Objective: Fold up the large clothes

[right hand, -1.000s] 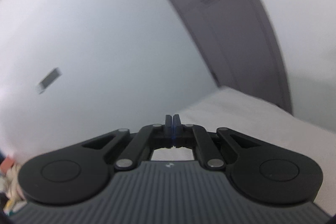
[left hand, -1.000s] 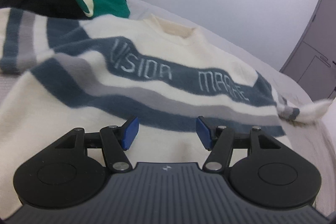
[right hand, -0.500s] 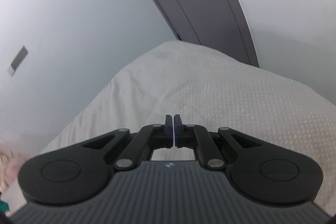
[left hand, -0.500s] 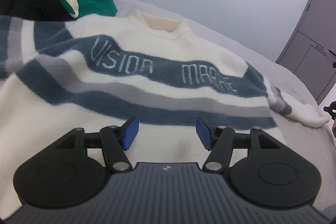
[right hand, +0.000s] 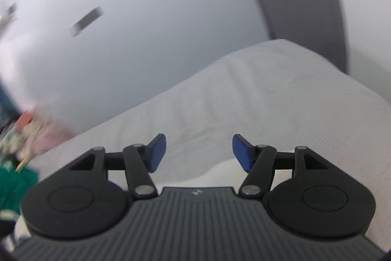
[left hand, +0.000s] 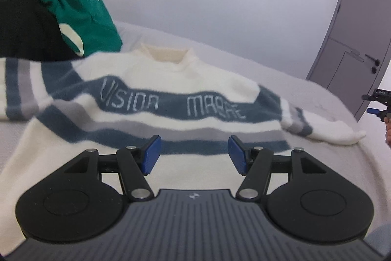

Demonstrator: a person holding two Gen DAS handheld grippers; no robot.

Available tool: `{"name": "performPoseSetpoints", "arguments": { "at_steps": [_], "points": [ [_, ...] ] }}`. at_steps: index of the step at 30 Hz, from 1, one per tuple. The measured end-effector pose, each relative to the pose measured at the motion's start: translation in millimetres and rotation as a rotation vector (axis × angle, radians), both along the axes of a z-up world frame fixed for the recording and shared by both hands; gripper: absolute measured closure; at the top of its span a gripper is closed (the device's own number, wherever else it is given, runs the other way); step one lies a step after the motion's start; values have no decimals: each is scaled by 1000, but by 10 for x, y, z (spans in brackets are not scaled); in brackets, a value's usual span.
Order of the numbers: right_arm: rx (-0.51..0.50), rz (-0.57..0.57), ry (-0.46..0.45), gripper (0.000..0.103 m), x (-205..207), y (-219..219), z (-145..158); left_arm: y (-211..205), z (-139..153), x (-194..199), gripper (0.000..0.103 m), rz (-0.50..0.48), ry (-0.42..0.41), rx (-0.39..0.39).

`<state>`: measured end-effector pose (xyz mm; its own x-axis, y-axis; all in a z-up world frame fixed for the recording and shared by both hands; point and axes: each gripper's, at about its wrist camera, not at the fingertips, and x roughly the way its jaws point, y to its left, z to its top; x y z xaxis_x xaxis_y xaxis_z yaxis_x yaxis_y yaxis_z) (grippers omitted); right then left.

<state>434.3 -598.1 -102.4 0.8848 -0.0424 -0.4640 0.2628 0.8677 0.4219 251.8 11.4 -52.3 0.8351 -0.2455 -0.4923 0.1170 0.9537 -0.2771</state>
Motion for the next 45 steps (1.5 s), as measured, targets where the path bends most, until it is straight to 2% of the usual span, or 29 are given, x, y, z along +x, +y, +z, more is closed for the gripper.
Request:
{"name": "performPoseSetpoints", "arguments": {
  "at_steps": [3, 8, 11, 17, 21, 23, 26, 29, 34, 37, 38, 39, 40, 41, 42, 45],
  "points": [
    [-40, 87, 12, 39, -147, 461, 195, 42, 110, -162, 37, 12, -12, -18],
    [-67, 242, 51, 40, -479, 1243, 447, 165, 195, -396, 37, 20, 16, -28],
    [-78, 328, 146, 40, -631, 1736, 475, 205, 226, -543, 37, 5, 26, -17],
    [49, 491, 373, 41, -1105, 2559, 328, 306, 237, -849, 37, -17, 18, -29],
    [-19, 569, 499, 41, -1474, 3149, 136, 436, 253, -983, 37, 10, 27, -54],
    [-21, 577, 568, 42, -1615, 3311, 14, 546, 255, -1020, 37, 33, 36, -77],
    [-33, 547, 716, 42, -1731, 3381, -326, 761, 255, -1053, 37, 90, 48, -118],
    [-96, 533, 801, 42, -1757, 3433, -585, 992, 258, -1070, 37, 153, 52, -158],
    [-96, 537, 858, 40, -1709, 3471, -800, 1325, 237, -1046, 37, 259, 59, -184],
    [-87, 596, 855, 40, -1716, 3586, -851, 1595, 227, -1103, 37, 361, 20, -264],
    [-93, 624, 851, 43, -1727, 3636, -861, 1687, 232, -1119, 37, 375, 5, -289],
    [-95, 646, 845, 54, -1744, 3680, -869, 1774, 240, -1129, 37, 395, -5, -300],
    [-96, 662, 842, 61, -1763, 3715, -877, 1852, 244, -1135, 37, 417, -7, -303],
    [-109, 673, 835, 74, -1785, 3754, -866, 1916, 243, -1134, 37, 431, -5, -304],
    [-121, 681, 824, 82, -1805, 3785, -843, 1981, 237, -1135, 37, 444, 1, -307],
    [-150, 692, 794, 90, -1861, 3807, -706, 2107, 196, -1147, 37, 464, 26, -342]
  ]
}}
